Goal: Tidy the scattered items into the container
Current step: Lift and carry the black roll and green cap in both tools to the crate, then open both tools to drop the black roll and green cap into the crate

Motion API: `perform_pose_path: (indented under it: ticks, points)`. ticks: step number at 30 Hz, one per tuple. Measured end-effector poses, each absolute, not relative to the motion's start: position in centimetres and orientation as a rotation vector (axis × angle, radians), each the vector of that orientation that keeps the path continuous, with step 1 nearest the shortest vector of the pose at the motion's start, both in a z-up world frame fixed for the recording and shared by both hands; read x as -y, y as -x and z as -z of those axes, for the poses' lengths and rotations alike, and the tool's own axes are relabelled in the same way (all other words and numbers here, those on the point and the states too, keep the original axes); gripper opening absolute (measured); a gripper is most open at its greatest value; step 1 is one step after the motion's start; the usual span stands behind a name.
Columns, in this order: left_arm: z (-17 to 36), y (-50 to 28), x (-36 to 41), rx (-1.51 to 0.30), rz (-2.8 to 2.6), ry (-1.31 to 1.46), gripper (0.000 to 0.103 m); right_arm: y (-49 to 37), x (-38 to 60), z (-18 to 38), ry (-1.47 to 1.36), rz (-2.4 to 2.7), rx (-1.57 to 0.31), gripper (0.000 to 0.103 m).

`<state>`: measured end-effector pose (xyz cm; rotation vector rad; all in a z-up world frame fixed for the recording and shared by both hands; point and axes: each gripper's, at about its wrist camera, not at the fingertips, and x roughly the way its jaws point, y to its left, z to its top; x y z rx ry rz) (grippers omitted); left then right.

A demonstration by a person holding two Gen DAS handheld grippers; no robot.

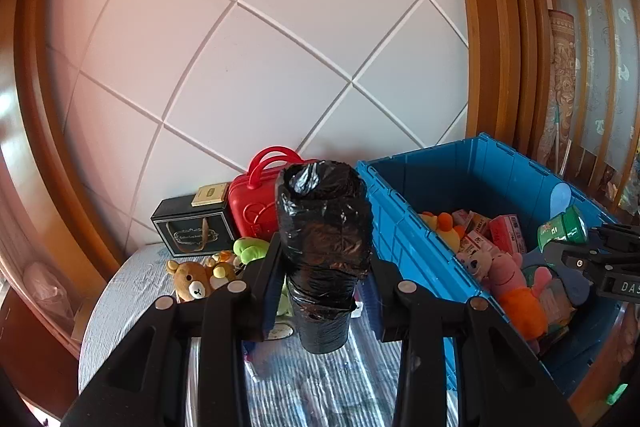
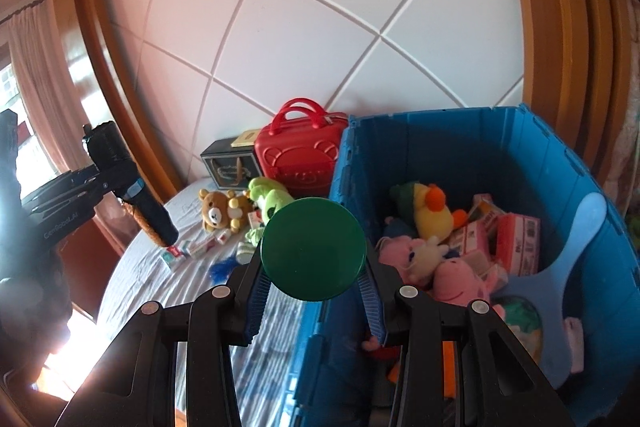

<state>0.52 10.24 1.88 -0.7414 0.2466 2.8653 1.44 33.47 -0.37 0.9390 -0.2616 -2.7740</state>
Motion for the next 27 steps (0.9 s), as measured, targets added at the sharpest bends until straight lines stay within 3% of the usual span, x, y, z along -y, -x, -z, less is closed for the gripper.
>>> perform_pose_path:
  ticks: [27]
  points:
    - [-2.1, 8.5, -28.3, -0.351, -2.609, 0.72, 0.034, 1.7, -48.1, 3.8, -1.029, 2.884, 0.451, 0.04]
